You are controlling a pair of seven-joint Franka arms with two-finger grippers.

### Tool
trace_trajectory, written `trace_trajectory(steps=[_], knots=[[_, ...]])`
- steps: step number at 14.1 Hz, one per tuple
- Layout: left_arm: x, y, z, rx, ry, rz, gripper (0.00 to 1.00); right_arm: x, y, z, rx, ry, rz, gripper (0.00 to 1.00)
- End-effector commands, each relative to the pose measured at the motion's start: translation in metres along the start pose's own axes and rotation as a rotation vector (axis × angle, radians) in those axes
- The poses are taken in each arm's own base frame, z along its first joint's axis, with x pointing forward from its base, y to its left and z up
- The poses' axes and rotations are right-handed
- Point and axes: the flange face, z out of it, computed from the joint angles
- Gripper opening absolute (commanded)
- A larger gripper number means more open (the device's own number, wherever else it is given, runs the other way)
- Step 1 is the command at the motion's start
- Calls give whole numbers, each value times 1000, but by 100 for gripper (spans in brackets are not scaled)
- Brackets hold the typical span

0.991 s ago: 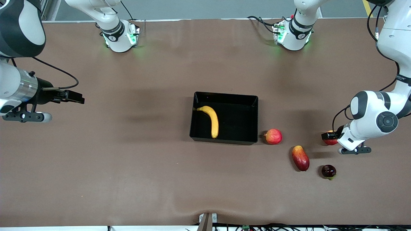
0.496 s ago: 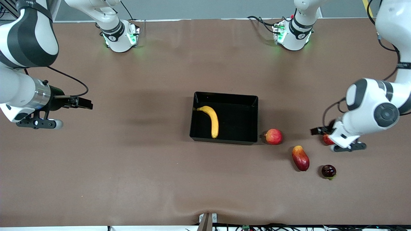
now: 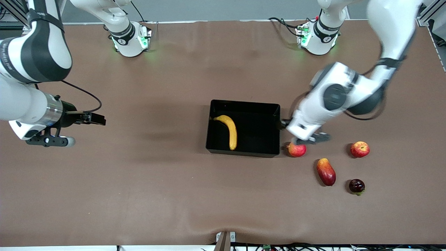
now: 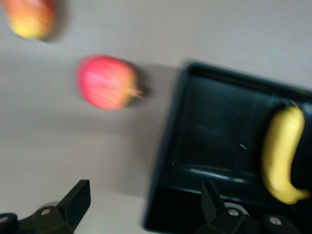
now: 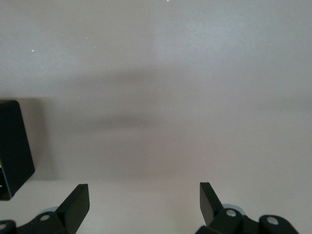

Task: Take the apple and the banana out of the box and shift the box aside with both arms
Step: 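Reach the left gripper back into the box and grasp the yellow banana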

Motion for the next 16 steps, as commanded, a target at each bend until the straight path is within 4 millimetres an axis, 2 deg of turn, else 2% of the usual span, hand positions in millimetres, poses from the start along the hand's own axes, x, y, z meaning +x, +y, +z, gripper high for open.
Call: trace_trajectory(steps=[1,2,4,8,10,13,16], knots=[[-19,56,17,-7,-6,23,100,7,-11,11,5,0,25,100],[-33,82,26,5,1,53,100,7,-14,13,4,-3,20,100],[-50,121,50,30,28,89,100,10,-11,17,4,-6,26,100],[-63,172,108,40,81,74,100,15,-8,33,1,-21,32,100],[-70,185,142,50,113,92,100,15,-11,35,0,-22,28,100],[-73,190,188,25,96,90,100,14,-18,41,28,-24,27,100],[-79,196,215,-7,89,82,100,14,-24,53,71,-31,34,100]])
